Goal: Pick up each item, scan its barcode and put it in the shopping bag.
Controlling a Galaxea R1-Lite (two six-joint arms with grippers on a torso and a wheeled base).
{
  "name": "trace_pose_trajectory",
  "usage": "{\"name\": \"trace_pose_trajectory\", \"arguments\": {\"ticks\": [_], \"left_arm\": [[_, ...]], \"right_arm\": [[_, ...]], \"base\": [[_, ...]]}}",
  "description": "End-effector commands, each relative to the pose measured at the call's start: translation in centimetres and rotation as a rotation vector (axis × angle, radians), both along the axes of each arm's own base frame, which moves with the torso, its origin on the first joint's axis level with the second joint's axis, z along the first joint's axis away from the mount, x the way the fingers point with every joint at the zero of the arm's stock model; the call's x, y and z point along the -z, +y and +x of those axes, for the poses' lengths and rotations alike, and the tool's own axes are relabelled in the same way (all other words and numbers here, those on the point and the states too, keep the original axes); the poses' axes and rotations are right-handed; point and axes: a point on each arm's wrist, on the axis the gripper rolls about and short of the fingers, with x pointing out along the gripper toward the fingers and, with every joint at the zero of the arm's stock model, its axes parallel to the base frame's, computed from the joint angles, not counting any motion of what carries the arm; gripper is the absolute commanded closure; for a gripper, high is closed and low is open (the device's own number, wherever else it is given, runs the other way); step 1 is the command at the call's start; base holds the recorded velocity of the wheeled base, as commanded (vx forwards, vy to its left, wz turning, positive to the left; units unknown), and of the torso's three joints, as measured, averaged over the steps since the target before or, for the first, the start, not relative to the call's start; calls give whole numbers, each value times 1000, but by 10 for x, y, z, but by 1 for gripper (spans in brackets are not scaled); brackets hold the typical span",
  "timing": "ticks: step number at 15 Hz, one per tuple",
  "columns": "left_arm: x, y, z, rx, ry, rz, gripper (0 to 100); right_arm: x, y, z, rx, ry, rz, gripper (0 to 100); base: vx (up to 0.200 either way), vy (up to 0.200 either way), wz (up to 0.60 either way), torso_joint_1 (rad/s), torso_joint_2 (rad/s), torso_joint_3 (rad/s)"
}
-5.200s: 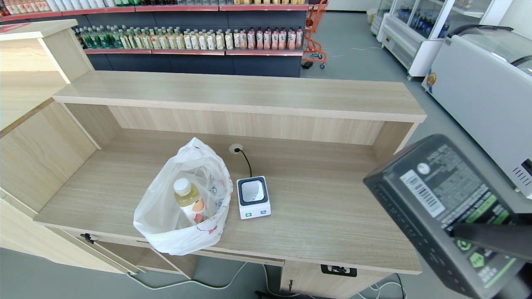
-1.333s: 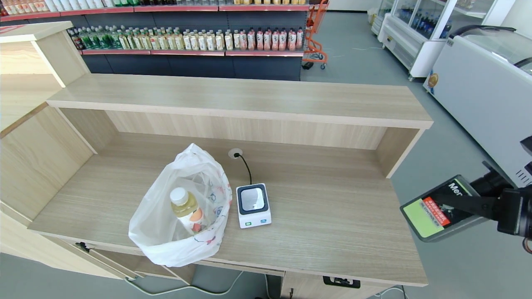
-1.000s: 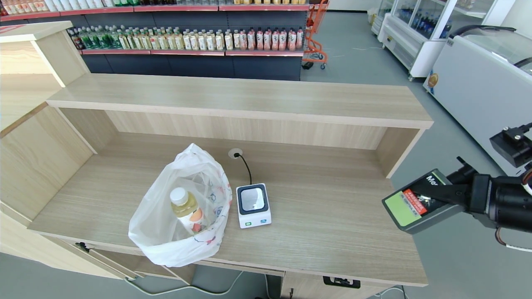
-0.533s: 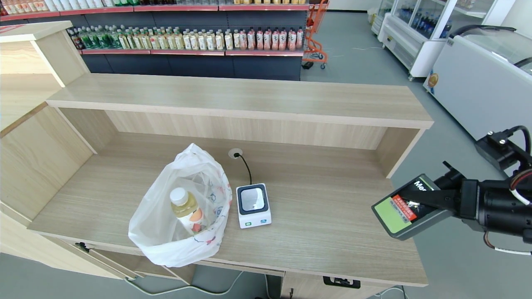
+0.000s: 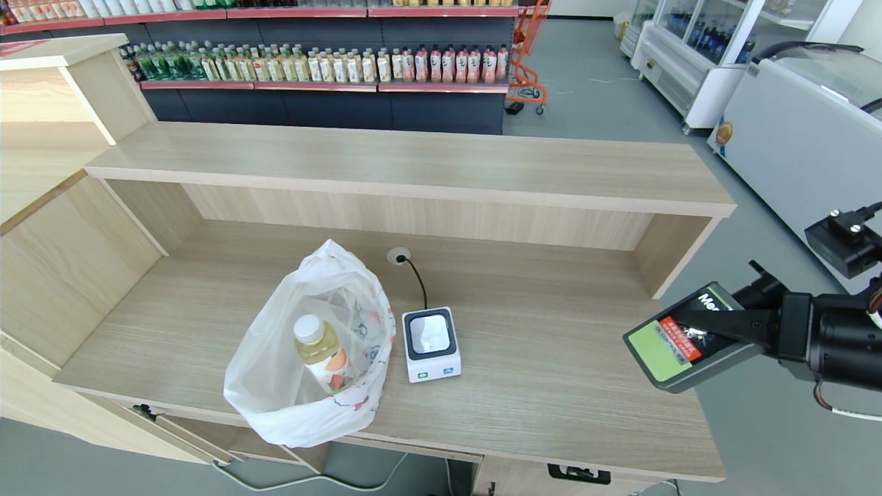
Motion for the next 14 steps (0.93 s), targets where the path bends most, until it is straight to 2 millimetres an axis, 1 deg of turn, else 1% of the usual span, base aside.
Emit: {"name": "trace_pose_trajectory", "arguments": {"ticks": [1, 3, 5, 9, 10, 12, 13, 14], "left_arm": [[0, 0, 0, 0, 0, 1, 0], [0, 0, 0, 0, 0, 1, 0], [0, 0, 0, 0, -2, 3, 0], [0, 0, 0, 0, 0, 3, 0], [0, 0, 0, 0, 0, 3, 0], [0, 0, 0, 0, 0, 1, 0], [0, 0, 0, 0, -2, 0, 0], [0, 0, 0, 0, 0, 0, 0]], "right_arm": [[1, 0, 2, -4, -5, -4, 100], [5, 2, 3, -12, -35, -10, 100], [11, 2, 10, -8, -42, -12, 100], [26, 4, 31, -17, -48, -56, 100], [33, 6, 42, -28, -53, -81, 100], [42, 8, 54, -37, -55, -99, 100], [50, 10, 66, -40, -61, -105, 100], [56, 11, 71, -39, -54, -107, 100]], "base": [[0, 200, 0, 17, 7, -2], [0, 200, 0, 0, 7, 7], [0, 200, 0, -5, 5, 7], [0, 200, 0, 1, 2, 2], [0, 0, 0, 0, 0, 0], [0, 0, 0, 0, 0, 0], [0, 0, 0, 0, 0, 0], [0, 0, 0, 0, 0, 0]]}}
